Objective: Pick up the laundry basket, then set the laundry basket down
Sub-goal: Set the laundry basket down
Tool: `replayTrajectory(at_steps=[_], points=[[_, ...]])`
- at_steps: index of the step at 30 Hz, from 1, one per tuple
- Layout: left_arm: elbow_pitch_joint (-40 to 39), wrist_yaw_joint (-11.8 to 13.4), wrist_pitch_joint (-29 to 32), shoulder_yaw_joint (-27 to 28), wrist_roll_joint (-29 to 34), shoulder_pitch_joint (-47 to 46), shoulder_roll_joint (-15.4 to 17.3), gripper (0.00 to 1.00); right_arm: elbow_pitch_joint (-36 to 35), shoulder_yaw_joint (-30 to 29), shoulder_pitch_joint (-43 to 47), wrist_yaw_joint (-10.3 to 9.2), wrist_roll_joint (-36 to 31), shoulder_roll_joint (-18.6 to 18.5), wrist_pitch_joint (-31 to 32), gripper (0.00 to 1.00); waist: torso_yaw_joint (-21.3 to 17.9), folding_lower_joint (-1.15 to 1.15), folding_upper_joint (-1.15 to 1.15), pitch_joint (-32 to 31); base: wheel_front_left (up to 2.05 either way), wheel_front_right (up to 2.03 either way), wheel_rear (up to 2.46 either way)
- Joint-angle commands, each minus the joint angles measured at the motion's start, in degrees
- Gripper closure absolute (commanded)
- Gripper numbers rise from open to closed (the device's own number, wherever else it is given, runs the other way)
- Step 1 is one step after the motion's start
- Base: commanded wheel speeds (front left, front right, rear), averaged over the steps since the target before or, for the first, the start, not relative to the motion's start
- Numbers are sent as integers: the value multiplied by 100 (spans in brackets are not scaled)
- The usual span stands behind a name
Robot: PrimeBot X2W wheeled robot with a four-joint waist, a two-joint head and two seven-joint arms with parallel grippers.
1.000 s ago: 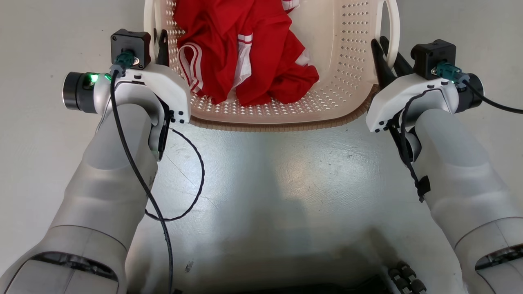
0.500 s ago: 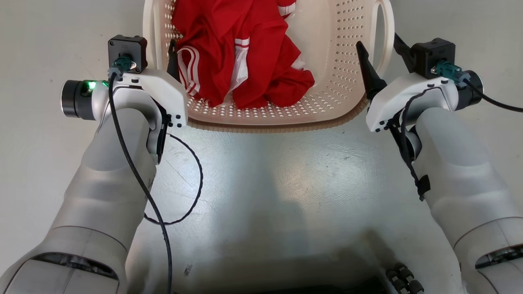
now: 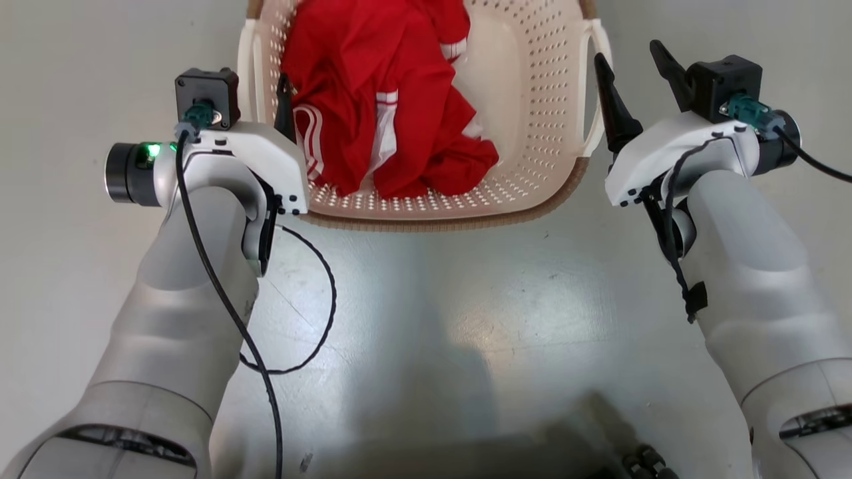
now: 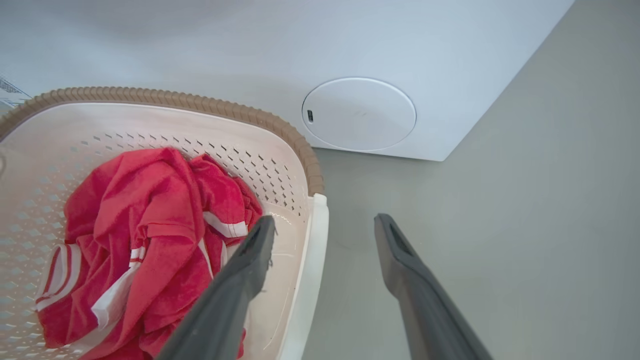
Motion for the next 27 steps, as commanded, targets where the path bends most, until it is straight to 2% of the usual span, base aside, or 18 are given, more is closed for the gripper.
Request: replayTrajectory(at_steps=[1,27], points=[[-118,-26,-29,120,43,226,142,0,-127,43,339,33,-19,101,-77,0,-9,0,0,-111,0,0,0],[-1504,-292,-29,1061,253,2173,-70,0,-1310,-375,1846,33,-295,101,-77,0,4,0,0,-2644,0,0,0]])
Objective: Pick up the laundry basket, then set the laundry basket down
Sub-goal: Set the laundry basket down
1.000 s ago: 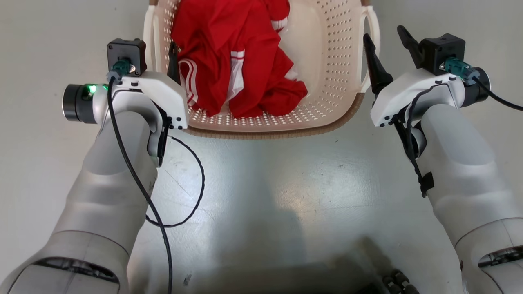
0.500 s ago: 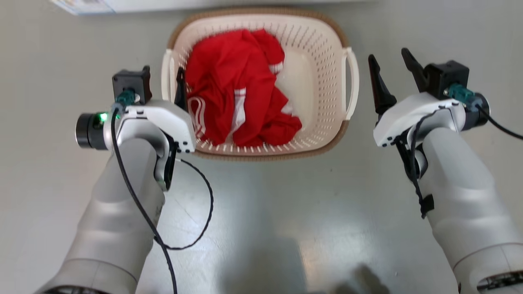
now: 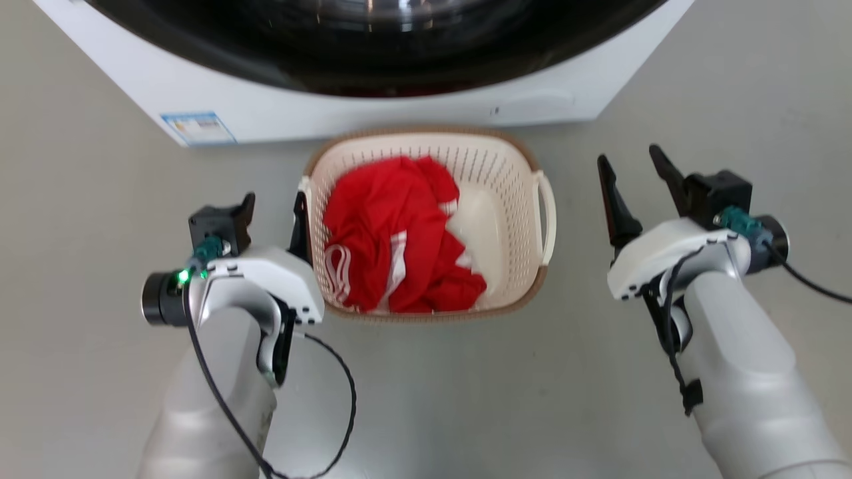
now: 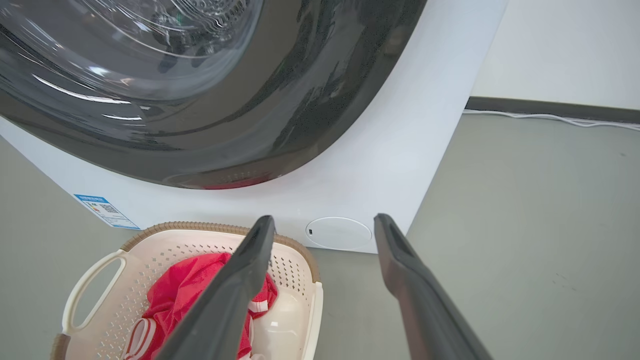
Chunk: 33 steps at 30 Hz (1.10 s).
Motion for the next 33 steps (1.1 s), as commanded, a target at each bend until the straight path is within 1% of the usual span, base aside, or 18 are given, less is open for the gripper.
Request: replayTrajectory(at_steps=[1,13,19,33], points=[[-182,-49,-29,179,67,187,108,0,-179,76,195,33,-68,64,-62,0,-5,0,0,-354,0,0,0],[-848,-147,-29,610,130,1116,59,0,-654,59,922,33,-143,64,-62,0,4,0,0,-1303,0,0,0],[-1203,-142,-29,842,145,1659,54,0,-890,37,1376,33,-215,64,-62,0,5,0,0,-1790,0,0,0],[-1773,-93,-29,957,-60,2594,52,0,-1288,-48,2281,33,-208,64,-62,0,67,0,0,-2603,0,0,0]])
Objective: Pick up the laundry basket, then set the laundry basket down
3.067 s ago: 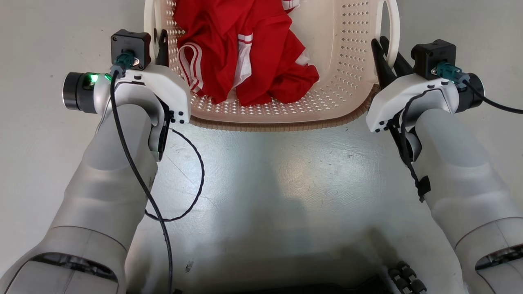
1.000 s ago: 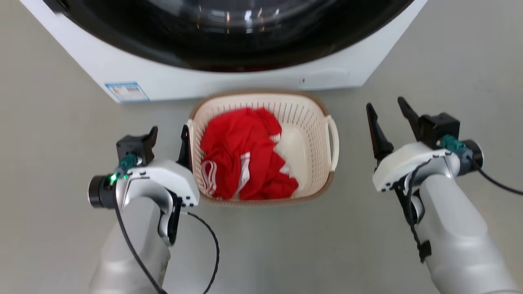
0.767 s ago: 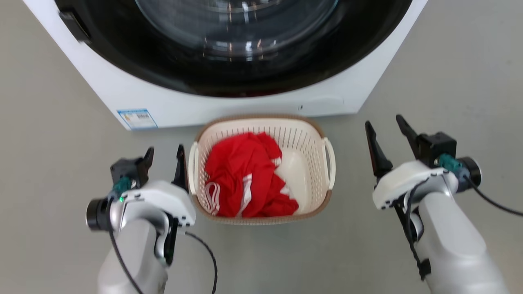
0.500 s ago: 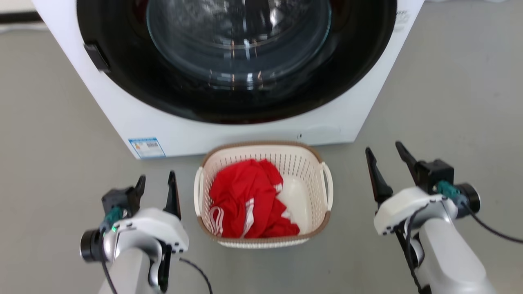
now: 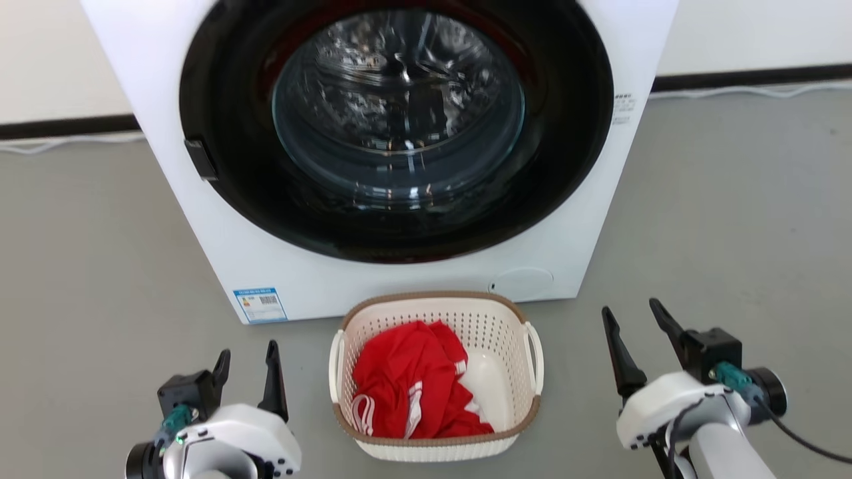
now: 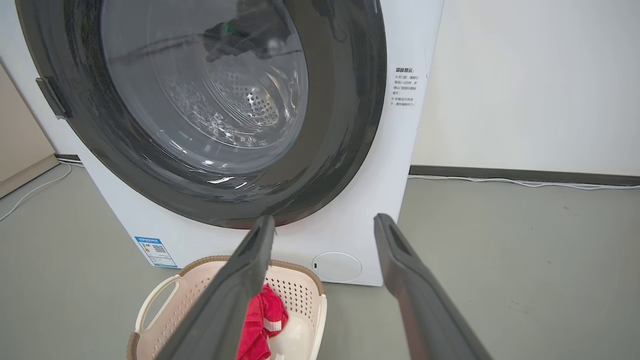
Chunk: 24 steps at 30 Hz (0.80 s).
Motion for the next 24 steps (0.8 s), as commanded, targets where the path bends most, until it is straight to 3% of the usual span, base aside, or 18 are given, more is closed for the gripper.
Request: replayTrajectory(at_steps=[1,11,12,24], points=[[-221,31,-36,191,-57,15,82,0,-208,95,30,33,-16,24,-62,0,20,0,0,-111,0,0,0],[-538,46,-36,217,-190,320,82,0,-370,51,275,33,-8,24,-62,0,25,0,0,-225,0,0,0],[-401,51,0,47,-173,422,6,100,-216,-55,338,0,0,9,0,100,25,0,0,-227,0,0,0],[-348,-20,182,130,-686,460,-13,100,-193,-148,428,-4,618,21,210,100,52,8,0,-238,0,0,0]])
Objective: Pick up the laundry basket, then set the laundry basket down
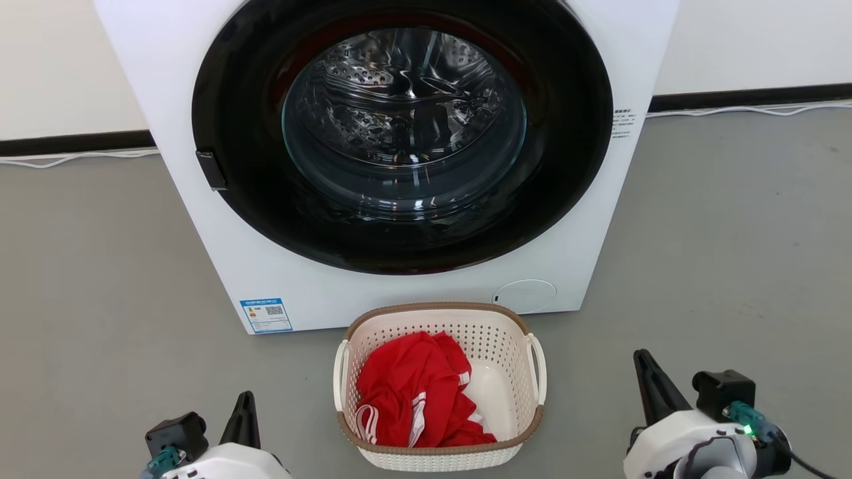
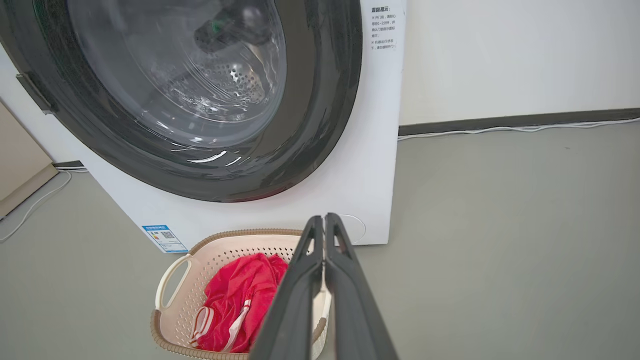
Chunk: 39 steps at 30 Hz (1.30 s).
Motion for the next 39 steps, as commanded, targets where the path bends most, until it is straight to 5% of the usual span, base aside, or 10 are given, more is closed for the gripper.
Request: replayTrajectory(at_steps=[1,39], points=[[-184,-45,23,55,-139,-183,27,100,-195,-24,-198,4,189,-23,60,100,4,2,-1,6,0,0,0],[-700,-356,654,274,-2495,-157,58,100,-924,-161,49,17,3059,-22,656,100,121,-2,-1,33,0,0,0]])
